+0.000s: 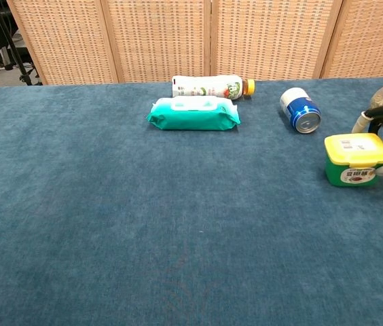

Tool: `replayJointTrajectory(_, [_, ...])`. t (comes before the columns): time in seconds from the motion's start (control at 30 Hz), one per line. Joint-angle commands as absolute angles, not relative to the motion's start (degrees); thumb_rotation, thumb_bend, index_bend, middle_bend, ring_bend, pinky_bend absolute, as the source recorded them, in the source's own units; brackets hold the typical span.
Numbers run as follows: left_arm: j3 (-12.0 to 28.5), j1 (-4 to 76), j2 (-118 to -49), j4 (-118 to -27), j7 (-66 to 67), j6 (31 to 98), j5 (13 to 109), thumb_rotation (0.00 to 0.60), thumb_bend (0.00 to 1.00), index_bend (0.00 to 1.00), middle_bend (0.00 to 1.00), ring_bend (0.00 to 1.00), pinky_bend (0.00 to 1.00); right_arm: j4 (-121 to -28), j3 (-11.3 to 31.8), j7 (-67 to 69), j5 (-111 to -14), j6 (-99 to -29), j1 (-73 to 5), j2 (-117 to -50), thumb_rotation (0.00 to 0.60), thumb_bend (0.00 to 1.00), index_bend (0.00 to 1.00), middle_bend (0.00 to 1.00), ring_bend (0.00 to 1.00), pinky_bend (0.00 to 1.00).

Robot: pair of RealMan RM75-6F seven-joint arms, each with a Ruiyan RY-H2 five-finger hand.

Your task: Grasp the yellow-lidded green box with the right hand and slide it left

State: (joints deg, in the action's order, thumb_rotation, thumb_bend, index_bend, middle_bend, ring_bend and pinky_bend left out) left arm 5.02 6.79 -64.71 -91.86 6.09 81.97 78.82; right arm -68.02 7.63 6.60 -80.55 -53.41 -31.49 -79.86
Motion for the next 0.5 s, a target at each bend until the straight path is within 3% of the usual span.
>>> replayJointTrajectory(0.03, [5.0, 6.8, -64.7, -91.9, 6.1, 82.0, 78.8, 0.600, 0.00, 0.00, 0.00, 0.00, 0.00, -76.7, 7.1, 10.6, -79.9, -49.0, -32.3, -73.5, 0.600, 0.66, 0.49, 0.54, 0.46, 0.34])
replayJointTrajectory(0.17, [5.0, 6.8, -64.7, -91.9, 6.1, 82.0, 78.8, 0.600, 0.00, 0.00, 0.00, 0.00, 0.00, -83.0, 6.9, 13.4, -78.7, -44.5, -33.4, -68.8, 0.600, 0.67, 0.49, 0.54, 0.46, 0.34])
replayJointTrajectory(0.27, [4.9, 6.8, -64.6, -92.0, 6.1, 81.9, 78.9, 0.600, 0.00, 0.00, 0.00, 0.00, 0.00, -88.7, 6.6, 18.2, -76.9, -36.9, -35.7, -63.9, 0.600, 0.72, 0.50, 0.54, 0.46, 0.34])
replayJointTrajectory(0.5, [4.9, 6.8, -64.5, -92.0, 5.7, 81.9, 78.9, 0.600, 0.00, 0.00, 0.00, 0.00, 0.00, -87.8, 6.7, 28.0, -71.0, -26.0, -38.2, -63.3, 0.600, 0.75, 0.50, 0.54, 0.46, 0.34])
